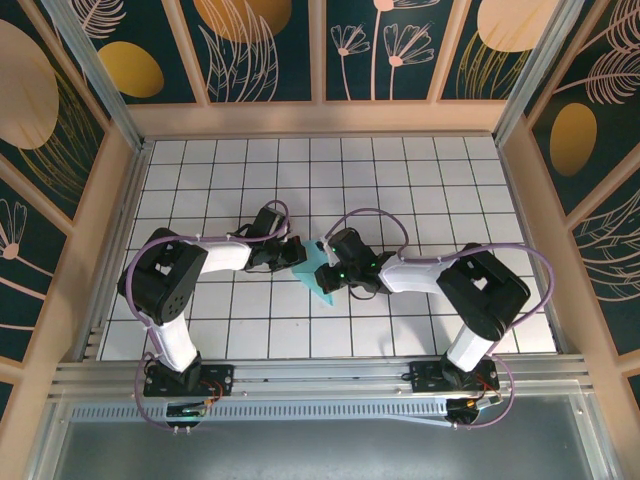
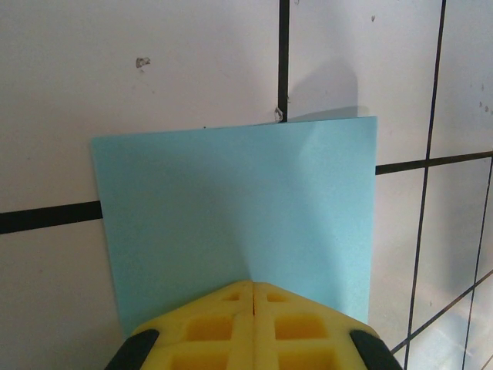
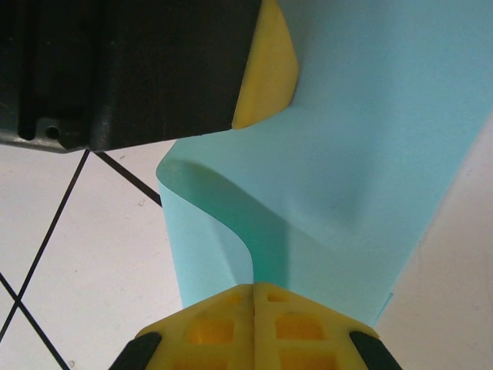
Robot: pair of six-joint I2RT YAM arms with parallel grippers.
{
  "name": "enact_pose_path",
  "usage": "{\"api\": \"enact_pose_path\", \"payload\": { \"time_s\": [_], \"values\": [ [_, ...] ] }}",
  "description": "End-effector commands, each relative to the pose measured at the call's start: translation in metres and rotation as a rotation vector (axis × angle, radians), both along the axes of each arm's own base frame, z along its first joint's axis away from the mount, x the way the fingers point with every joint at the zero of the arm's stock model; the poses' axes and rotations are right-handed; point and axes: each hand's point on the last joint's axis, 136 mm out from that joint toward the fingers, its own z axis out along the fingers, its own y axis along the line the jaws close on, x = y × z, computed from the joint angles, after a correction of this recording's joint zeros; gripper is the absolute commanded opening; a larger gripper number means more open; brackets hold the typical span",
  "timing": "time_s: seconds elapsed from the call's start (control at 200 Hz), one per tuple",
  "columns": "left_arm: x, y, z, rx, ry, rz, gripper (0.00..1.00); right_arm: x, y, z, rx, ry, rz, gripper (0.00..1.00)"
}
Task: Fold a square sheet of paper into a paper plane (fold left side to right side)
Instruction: Third fold the triangle at the center of the table.
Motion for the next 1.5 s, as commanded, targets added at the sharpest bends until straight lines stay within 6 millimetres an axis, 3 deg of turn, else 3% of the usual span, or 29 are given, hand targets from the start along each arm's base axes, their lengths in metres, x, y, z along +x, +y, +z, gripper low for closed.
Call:
{"api": "enact_pose_path", "payload": {
  "time_s": [0.0, 0.546, 1.031, 1.496],
  "values": [
    [-0.014, 0.014, -0.026, 0.096, 0.071, 0.002, 0.00, 0.007, -0.004, -0.005, -0.019, 0.011, -0.037, 0.00],
    [-0.015, 0.014, -0.027, 0.098, 0.076, 0.002, 0.00, 0.011, -0.006, -0.011, -0.039, 0.010, -0.047, 0.00],
    [-0.016, 0.016, -0.029, 0.103, 0.078, 0.002, 0.00, 0.015, -0.007, -0.003, -0.035, -0.013, -0.055, 0.00],
    [-0.015, 0.014, -0.026, 0.094, 0.073, 0.003, 0.00, 0.011, -0.008, -0.016, -0.061, 0.015, -0.047, 0.00]
  ]
}}
